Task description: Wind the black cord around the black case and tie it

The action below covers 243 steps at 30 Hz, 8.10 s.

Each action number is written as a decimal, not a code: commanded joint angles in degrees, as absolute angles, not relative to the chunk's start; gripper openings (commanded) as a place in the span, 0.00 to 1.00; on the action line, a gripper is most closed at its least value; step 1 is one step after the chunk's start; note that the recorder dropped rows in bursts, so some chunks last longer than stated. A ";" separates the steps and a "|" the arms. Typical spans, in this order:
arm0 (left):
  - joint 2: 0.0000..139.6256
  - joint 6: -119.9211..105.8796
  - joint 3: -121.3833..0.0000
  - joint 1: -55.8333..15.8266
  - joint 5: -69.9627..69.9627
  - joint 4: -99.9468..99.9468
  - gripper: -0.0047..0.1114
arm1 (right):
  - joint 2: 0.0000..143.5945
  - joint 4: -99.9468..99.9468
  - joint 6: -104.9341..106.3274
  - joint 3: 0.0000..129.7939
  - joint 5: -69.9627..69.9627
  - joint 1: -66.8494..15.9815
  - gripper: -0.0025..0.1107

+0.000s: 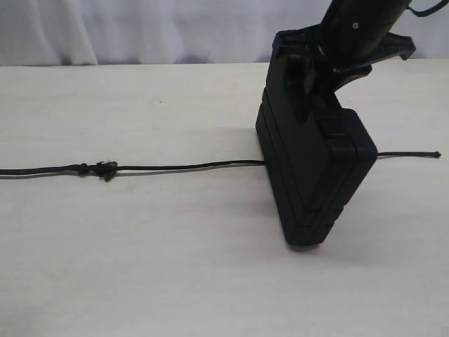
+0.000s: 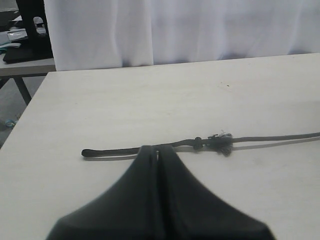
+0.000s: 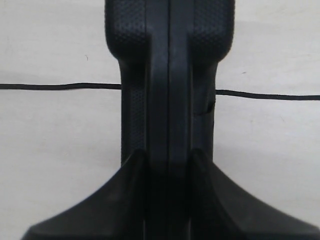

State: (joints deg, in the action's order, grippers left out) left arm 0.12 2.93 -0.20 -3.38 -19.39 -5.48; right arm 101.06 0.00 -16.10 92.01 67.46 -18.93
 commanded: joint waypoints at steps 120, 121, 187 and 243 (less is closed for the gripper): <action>121.98 -34.74 -72.00 -10.71 -53.96 56.41 0.59 | 101.55 -0.42 -15.92 92.00 65.81 -18.81 0.06; 121.98 -34.74 -72.10 -11.43 -54.32 56.42 0.61 | 101.55 -0.42 -15.92 92.00 65.81 -18.81 0.06; 117.66 1.30 -65.37 -14.20 -33.77 28.72 0.24 | 101.55 -0.42 -15.92 92.00 65.81 -18.81 0.06; 116.13 -118.41 -65.39 -18.05 -36.52 15.21 0.36 | 101.55 -0.42 -15.92 92.00 65.81 -18.81 0.06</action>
